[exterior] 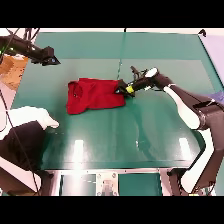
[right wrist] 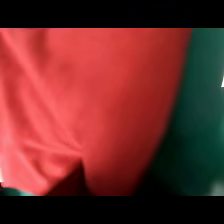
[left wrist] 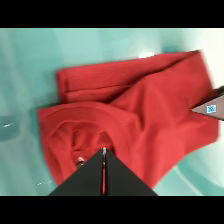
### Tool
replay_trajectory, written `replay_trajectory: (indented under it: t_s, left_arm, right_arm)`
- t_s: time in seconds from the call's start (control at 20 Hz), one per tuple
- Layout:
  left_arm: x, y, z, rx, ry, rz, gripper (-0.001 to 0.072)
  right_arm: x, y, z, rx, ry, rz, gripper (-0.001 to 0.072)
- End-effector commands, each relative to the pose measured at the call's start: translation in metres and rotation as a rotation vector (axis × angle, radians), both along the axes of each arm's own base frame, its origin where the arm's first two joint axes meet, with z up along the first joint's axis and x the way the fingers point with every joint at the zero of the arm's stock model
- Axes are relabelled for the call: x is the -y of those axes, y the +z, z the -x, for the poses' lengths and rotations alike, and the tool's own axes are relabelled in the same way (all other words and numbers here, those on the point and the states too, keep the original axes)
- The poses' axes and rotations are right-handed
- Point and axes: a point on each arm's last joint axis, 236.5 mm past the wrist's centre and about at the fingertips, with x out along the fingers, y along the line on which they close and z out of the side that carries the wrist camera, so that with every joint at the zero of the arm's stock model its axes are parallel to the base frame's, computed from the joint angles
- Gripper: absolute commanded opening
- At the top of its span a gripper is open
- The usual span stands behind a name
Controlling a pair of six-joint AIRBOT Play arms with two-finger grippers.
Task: Fold the shirts.
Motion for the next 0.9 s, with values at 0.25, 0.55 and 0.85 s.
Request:
replay_trajectory:
  t_s: [0.25, 0.55, 0.85]
  left_arm:
    - [-0.056, -0.027, 0.003, -0.062, 0.103, -0.232, 0.0025]
    - [-0.054, -0.028, 0.009, -0.088, 0.091, -0.23, 0.0026]
    - [-0.049, -0.027, 0.009, -0.098, 0.11, -0.198, 0.0026]
  right_arm:
    - [0.004, 0.146, -0.046, 0.243, -0.011, -0.194, 0.0024]
    - [0.183, 0.318, -0.06, 0.569, -0.307, -0.149, 0.0024]
    - [0.39, 0.336, -0.02, 0.572, -0.688, 0.128, 0.0024]
